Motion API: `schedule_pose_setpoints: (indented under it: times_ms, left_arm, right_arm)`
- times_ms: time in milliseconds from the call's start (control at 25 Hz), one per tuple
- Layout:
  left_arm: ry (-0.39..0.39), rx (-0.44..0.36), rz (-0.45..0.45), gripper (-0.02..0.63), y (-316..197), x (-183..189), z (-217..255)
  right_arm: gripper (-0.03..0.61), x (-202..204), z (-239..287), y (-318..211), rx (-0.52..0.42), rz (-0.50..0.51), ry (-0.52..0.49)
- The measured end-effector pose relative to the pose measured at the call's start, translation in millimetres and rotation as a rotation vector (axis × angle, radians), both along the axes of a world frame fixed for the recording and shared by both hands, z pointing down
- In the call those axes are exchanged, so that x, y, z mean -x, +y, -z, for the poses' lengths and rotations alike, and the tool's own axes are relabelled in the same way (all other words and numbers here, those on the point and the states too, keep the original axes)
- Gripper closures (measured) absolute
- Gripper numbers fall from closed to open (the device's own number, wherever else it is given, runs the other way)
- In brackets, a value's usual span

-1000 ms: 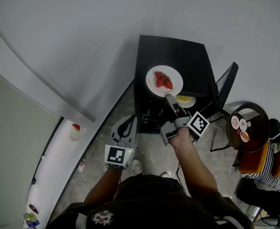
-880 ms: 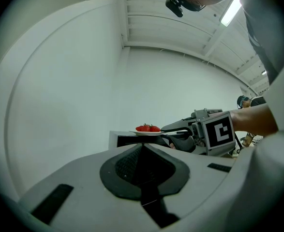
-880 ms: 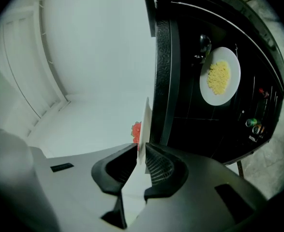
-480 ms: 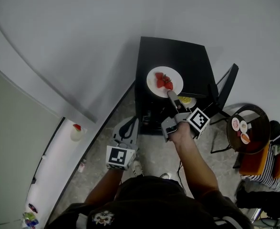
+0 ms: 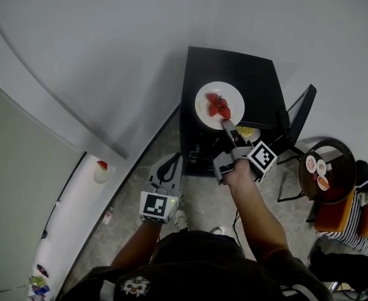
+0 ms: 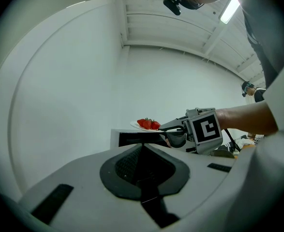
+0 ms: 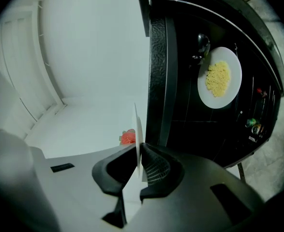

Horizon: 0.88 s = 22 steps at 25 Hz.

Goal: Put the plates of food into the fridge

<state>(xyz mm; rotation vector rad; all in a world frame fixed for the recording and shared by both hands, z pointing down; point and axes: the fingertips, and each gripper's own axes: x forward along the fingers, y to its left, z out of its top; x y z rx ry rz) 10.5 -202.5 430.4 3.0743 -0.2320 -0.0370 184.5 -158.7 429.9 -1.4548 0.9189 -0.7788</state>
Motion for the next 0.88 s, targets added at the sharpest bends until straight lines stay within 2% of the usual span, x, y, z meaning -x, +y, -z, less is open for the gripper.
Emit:
schedule_pose_setpoints:
  times_ms: [320, 480, 880]
  left_arm:
    - [-0.016, 0.015, -0.003, 0.592, -1, -13, -3]
    - [-0.009, -0.008, -0.002, 0.592, 15, -3, 4]
    - [-0.026, 0.018, 0.041, 0.592, 17, 8, -6]
  right_arm:
    - [0.545, 3, 0, 3, 0.003, 0.035, 0.021]
    - [0.545, 27, 6, 25, -0.005, 0.077, 0.027]
    - [0.545, 92, -12, 52, 0.052, 0.222, 0.057]
